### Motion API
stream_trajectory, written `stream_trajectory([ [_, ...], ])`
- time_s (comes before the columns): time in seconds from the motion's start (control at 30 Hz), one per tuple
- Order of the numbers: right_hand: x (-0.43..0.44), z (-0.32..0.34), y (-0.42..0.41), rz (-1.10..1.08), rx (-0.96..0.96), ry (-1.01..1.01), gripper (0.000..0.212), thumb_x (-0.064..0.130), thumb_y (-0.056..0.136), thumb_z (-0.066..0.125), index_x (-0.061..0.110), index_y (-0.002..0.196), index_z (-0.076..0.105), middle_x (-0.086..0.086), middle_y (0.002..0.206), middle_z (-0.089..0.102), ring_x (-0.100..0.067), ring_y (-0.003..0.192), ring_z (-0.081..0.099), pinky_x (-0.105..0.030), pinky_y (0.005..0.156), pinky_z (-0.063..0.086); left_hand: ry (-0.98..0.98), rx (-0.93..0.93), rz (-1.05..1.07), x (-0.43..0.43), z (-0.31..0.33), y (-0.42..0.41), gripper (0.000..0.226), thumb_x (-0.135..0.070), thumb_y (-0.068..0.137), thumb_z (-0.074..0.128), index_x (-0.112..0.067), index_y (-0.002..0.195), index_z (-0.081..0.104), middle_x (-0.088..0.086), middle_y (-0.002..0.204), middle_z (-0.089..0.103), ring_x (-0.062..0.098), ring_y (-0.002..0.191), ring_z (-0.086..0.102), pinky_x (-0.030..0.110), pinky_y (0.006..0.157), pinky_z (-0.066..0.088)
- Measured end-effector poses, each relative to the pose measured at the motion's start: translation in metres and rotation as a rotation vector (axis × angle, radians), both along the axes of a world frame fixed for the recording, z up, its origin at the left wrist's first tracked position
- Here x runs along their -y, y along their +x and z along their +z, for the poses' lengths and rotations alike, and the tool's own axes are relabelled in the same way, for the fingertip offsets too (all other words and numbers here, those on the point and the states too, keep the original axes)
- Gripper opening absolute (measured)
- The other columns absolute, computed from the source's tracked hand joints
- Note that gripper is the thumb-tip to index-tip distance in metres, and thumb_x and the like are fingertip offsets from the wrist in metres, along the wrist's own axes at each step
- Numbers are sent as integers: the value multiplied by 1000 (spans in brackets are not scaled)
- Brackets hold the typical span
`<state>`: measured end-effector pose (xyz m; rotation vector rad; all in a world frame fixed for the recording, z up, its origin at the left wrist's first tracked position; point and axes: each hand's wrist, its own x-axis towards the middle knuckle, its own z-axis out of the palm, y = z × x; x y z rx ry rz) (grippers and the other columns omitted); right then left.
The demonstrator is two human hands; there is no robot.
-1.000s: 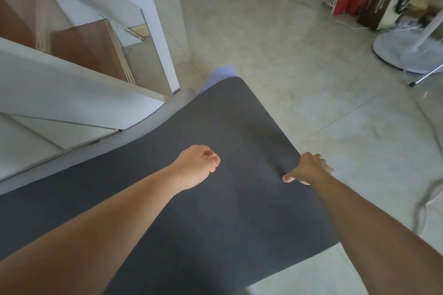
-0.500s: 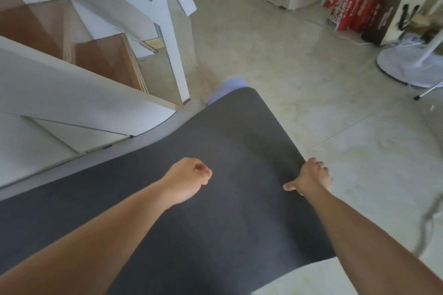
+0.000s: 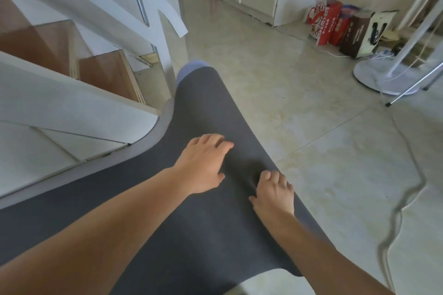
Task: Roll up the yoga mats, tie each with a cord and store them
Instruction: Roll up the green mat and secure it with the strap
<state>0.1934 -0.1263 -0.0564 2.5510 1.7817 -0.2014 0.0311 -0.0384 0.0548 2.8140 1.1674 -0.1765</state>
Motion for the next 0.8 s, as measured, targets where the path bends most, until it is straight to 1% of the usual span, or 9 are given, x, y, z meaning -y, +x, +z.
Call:
stream_trajectory([
  [0.1, 17, 2, -18, 150, 59, 86, 69, 27, 33, 95, 7, 86, 56, -10, 80, 53, -30, 70, 55, -41, 61, 46, 155, -192, -207, -5, 16, 19, 104, -34, 81, 74, -23, 157, 6, 9, 164, 3, 31, 152, -1, 50, 121, 0],
  [0.17, 27, -3, -24, 255, 93, 158, 68, 18, 25, 91, 9, 79, 50, -8, 73, 48, -28, 62, 49, -39, 60, 43, 175, -350, -265, -12, 17, 29, 117, -38, 75, 79, -22, 157, -3, 11, 165, -4, 35, 152, -9, 56, 121, -5],
  [0.27, 37, -5, -26, 388, 164, 265, 50, 9, 33, 77, 12, 76, 51, -7, 72, 47, -27, 60, 46, -40, 63, 46, 103, -522, -236, -24, 7, 31, 129, -51, 66, 83, -22, 157, -3, 8, 164, 8, 32, 152, 0, 63, 118, -4],
  [0.4, 40, -13, -23, 404, 226, 403, 16, 3, 64, 47, 16, 71, 55, -4, 68, 48, -25, 57, 46, -37, 62, 47, -41, -485, -208, -30, -7, 29, 117, -59, 62, 82, -27, 155, 17, 1, 152, 29, 24, 142, 25, 59, 118, 10],
  [0.53, 41, -12, -24, 445, 208, 417, 28, 1, 71, 32, 16, 71, 55, -3, 67, 49, -25, 56, 48, -37, 63, 48, -163, -386, -66, -45, -4, 37, 106, -77, 71, 62, -30, 156, 18, 2, 150, 27, 27, 139, 24, 43, 115, 22],
  [0.63, 43, -14, -24, 464, 220, 376, 24, 5, 56, 53, 15, 77, 58, -5, 72, 50, -26, 59, 47, -39, 69, 49, -188, -458, -10, -68, -6, 40, 92, -77, 78, 50, -30, 155, 27, 2, 158, 27, 27, 143, 22, 46, 118, 17],
  [0.7, 44, -20, -20, 486, 238, 330, 35, 7, 47, 60, 15, 81, 58, -5, 75, 51, -27, 62, 48, -41, 73, 49, -269, -489, 19, -77, -9, 41, 92, -79, 72, 55, -31, 149, 38, -3, 149, 40, 27, 136, 34, 47, 115, 26],
  [0.77, 49, -20, -20, 472, 260, 353, 15, 11, 67, 54, 16, 81, 59, -5, 74, 51, -27, 62, 47, -41, 75, 49, -294, -439, 23, -81, -8, 44, 89, -78, 64, 66, -25, 134, 52, -6, 130, 49, 24, 118, 45, 44, 104, 40],
  [0.8, 50, -19, -19, 465, 253, 363, 22, 10, 81, 39, 16, 79, 59, -5, 73, 52, -27, 61, 47, -41, 75, 50, -278, -400, 12, -80, -7, 47, 83, -75, 63, 72, -21, 124, 56, -5, 121, 50, 23, 110, 47, 43, 99, 43],
])
